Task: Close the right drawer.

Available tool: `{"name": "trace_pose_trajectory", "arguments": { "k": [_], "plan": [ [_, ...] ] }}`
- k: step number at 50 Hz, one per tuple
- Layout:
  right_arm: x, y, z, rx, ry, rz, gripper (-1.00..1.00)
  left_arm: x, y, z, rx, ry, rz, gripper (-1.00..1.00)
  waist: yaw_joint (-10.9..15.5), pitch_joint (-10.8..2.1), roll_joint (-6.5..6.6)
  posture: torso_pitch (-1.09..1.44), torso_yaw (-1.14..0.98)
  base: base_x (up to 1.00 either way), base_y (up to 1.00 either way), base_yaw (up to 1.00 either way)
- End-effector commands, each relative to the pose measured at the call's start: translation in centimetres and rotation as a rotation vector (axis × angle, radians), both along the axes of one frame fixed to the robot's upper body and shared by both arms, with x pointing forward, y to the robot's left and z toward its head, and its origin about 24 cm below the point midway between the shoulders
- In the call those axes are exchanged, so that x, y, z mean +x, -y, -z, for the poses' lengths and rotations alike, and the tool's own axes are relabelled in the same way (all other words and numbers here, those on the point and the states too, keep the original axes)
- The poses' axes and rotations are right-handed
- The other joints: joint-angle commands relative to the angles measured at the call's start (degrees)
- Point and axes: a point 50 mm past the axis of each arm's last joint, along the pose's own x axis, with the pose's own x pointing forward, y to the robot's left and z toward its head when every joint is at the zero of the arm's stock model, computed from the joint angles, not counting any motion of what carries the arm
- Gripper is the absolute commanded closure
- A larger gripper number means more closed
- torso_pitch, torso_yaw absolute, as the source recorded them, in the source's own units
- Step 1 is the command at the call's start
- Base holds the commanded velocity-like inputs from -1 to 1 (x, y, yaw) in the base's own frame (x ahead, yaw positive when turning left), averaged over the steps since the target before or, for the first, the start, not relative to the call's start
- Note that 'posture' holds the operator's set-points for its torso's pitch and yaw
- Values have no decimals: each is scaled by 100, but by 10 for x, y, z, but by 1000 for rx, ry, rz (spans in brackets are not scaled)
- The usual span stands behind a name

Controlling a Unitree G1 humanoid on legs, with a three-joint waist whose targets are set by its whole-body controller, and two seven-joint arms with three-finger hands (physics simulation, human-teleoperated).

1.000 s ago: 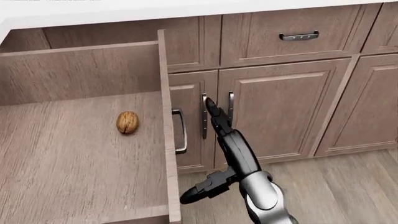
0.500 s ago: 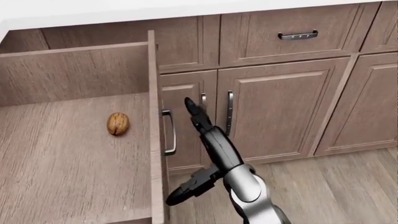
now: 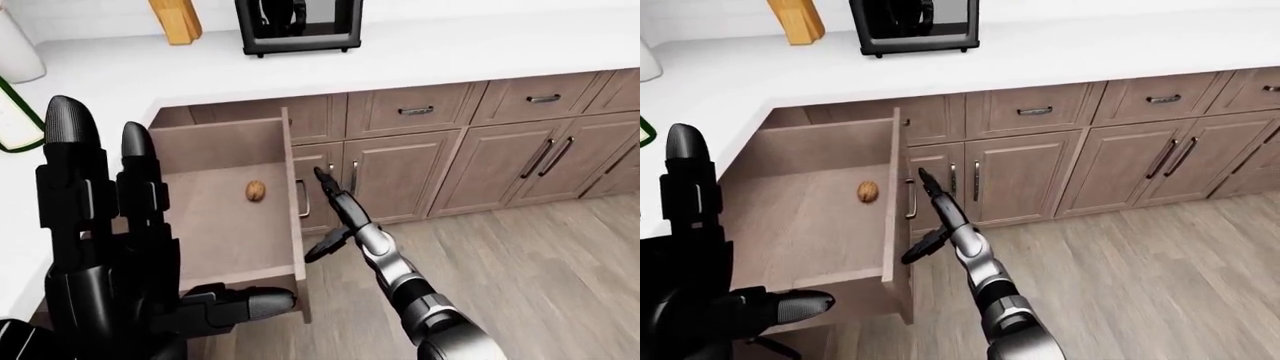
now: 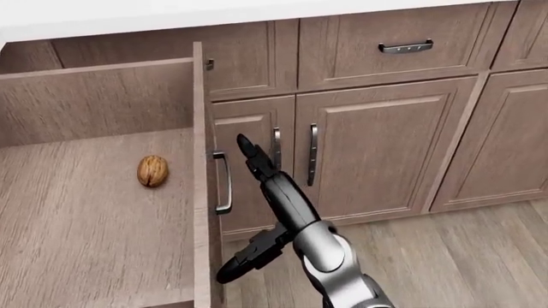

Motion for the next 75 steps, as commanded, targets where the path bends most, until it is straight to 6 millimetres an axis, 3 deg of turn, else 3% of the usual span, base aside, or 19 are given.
{"name": "trace_pose_trajectory", "arguments": {
  "k": [1,25,56,75],
  "plan": [
    [4,-16,-23,33,97,-65,-100,-6,0,-8,4,63,2,-100,34,-105,19,0,0,0,0,0],
    [5,-31,-26,18,98,-114,-100,-6,-1,-8,1,61,1,-100,49,-99,19,0,0,0,0,0],
    [-5,-70,-33,-3,106,-227,-100,-6,-2,-8,-2,61,-2,-100,82,-88,24,0,0,0,0,0],
    [-12,-82,-27,-33,94,-282,-100,-6,-3,-8,-2,60,-4,-100,97,-69,32,0,0,0,0,0]
  ]
}}
